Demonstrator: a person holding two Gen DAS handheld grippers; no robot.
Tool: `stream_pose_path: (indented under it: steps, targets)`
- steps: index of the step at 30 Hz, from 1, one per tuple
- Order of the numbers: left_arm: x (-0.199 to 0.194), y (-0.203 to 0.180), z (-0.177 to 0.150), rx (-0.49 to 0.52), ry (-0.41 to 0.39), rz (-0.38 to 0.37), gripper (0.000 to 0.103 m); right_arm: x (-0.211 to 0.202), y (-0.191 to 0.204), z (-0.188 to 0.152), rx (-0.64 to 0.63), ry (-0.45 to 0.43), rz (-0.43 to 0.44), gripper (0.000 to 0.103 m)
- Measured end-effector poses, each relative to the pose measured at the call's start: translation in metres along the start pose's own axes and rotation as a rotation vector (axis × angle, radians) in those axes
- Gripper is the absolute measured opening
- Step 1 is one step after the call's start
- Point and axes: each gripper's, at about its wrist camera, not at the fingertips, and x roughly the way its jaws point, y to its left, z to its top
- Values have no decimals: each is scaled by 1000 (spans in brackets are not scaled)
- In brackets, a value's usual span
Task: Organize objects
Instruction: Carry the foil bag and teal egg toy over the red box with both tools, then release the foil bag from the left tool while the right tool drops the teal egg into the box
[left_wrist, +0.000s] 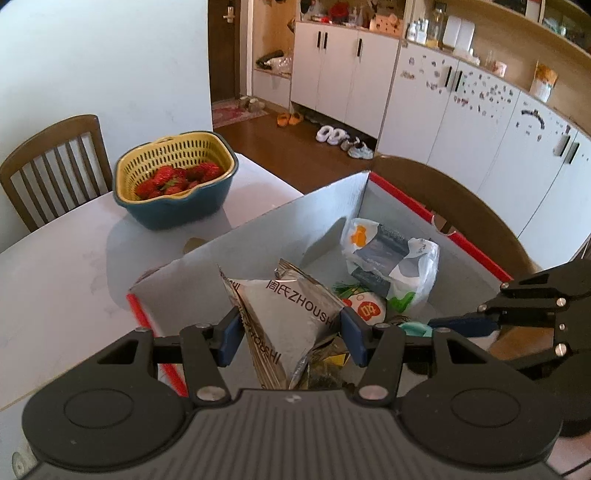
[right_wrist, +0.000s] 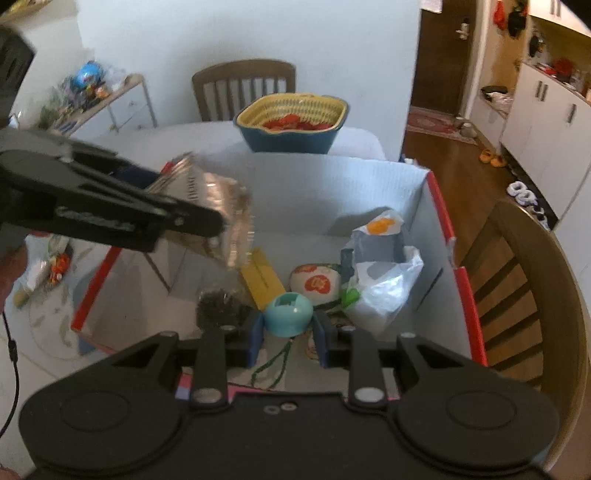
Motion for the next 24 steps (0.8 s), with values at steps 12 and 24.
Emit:
stream_pose_path:
  steps: [12,24]
  targets:
    - [50,-12,4,46,96,52,56,31,3,3,-99,110,33,27]
    - [73,-10,15,26,168,41,57,47,-4,7,-93,157,64,28]
